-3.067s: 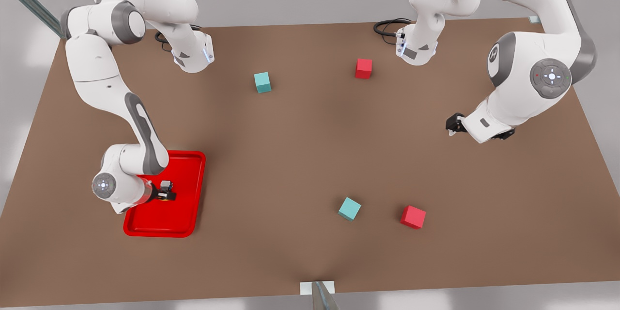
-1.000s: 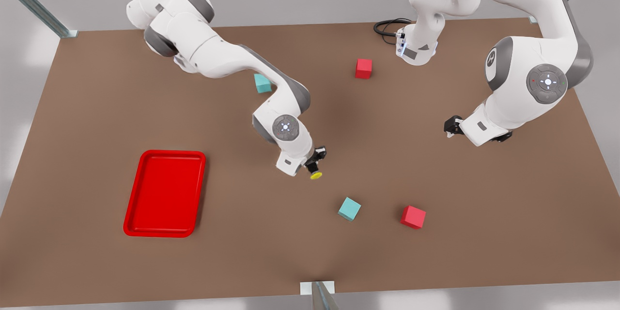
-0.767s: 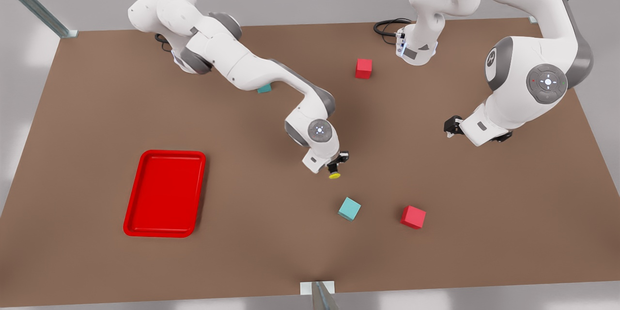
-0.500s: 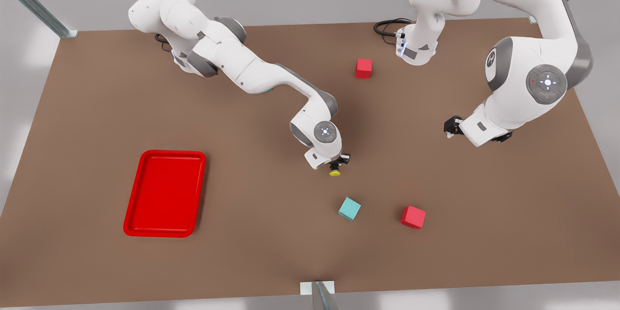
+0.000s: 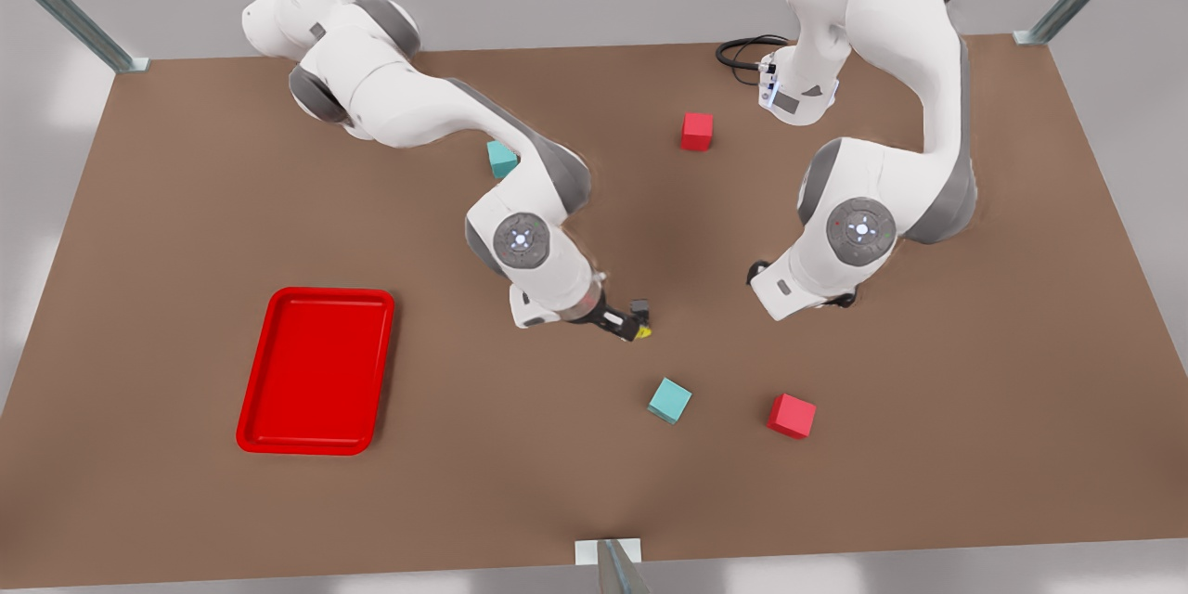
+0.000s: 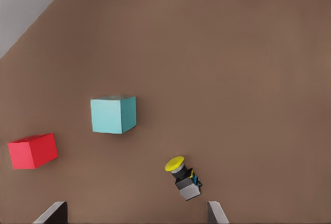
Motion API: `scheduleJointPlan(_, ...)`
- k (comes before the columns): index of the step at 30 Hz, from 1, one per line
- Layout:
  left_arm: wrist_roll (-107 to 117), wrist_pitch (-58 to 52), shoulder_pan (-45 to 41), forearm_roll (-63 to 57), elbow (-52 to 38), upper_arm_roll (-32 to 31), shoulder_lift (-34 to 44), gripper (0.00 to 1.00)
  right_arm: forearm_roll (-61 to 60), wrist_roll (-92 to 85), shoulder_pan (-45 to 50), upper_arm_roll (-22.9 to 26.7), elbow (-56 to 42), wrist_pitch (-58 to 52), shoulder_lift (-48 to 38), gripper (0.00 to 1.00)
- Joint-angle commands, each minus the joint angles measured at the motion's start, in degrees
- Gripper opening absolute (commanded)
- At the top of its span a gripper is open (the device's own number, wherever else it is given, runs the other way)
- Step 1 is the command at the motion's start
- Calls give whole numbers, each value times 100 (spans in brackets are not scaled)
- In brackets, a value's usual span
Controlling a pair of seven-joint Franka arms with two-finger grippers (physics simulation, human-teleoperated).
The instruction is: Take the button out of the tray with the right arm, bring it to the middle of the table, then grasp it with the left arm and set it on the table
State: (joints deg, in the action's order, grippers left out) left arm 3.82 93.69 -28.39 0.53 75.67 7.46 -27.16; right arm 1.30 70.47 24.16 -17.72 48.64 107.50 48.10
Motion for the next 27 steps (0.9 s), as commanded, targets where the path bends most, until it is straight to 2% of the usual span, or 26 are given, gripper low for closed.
scheduleJointPlan(1,4353,851,-228,377,-122,1,-368,100,316,-3246,-666,-4,57,-2539,-546,100)
scheduleJointPlan(2,5047,1123,-377,694,-211,1,-640,100,1335,-4327,-1079,-12,399,-2893,-880,100)
scheduleJointPlan(3,5558,1580,-615,879,-211,1,-922,100,1452,-4962,-1632,-4,1127,-2613,-1319,100)
scheduleJointPlan(5,5919,2512,-923,976,-211,1,-1441,100,1347,-6062,-2539,-4,3782,-389,-2893,100)
scheduleJointPlan(6,5911,2908,-940,976,-211,-8,-1617,100,1303,-6097,-2627,40,4390,-63,-3430,100)
scheduleJointPlan(8,5902,3234,-967,967,-211,-8,-1863,100,758,-6071,-2838,14,3952,-774,-3483,100)
scheduleJointPlan(11,5893,3471,-1028,976,325,-113,-1863,100,775,-6080,-2812,14,3389,-1328,-3457,100)
scheduleJointPlan(17,5182,3700,-1134,967,1134,-272,-1731,100,881,-6097,-2979,40,3274,-1328,-3457,100)
scheduleJointPlan(20,5164,3770,-1134,976,1239,-483,-1731,100,881,-6089,-2979,40,3274,-1328,-3457,100)
scheduleJointPlan(27,4048,3832,-1107,967,1257,-500,-1784,100,863,-6045,-3032,32,3028,-1328,-3439,100)
